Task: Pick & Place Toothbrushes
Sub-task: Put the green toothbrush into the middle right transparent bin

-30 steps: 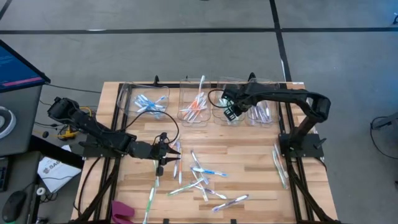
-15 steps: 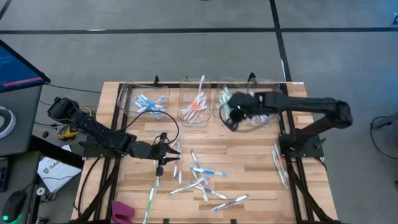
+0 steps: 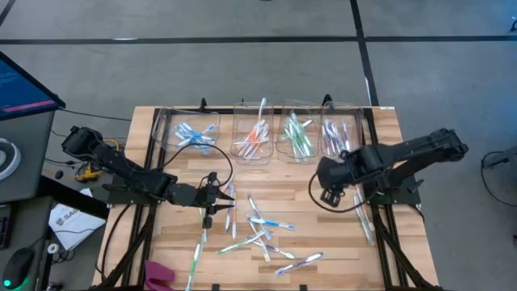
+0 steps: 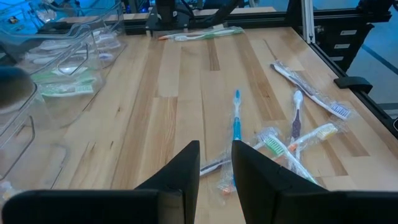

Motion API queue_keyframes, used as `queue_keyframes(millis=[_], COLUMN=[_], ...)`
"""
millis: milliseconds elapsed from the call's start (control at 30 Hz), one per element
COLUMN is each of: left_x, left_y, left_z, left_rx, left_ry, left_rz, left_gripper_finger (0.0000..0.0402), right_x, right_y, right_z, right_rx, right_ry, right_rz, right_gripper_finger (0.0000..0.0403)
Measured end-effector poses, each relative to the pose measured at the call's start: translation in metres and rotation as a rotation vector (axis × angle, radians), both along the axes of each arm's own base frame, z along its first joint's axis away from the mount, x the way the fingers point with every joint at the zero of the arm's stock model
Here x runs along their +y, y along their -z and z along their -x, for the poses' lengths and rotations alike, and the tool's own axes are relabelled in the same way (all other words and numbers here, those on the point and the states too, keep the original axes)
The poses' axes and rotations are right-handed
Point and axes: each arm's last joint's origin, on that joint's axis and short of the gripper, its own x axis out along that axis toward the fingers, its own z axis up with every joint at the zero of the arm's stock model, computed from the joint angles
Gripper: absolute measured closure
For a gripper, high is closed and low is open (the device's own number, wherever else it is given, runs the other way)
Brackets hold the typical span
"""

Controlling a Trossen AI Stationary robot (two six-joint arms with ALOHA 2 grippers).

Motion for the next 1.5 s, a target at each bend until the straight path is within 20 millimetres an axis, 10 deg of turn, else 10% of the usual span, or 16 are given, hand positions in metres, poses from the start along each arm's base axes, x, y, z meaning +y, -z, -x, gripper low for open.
queue_keyframes(millis=[933,1500], left_x=[0.000,0.000], left_y=[0.000,0.000], left_z=[0.000,0.000], left_rx=[0.000,0.000], left_ry=[0.000,0.000], left_rz=[0.000,0.000], left_gripper_finger=[0.0315,0.0315], right_x=[0.072,0.061], right_y=[0.020,0.103], right_z=[0.050,0.086], right_rx=[0.287,0.345], right_ry=[0.189,0.357], right_rz=[0.007,-0.136], right_gripper_finger=[0.0193,0.0193])
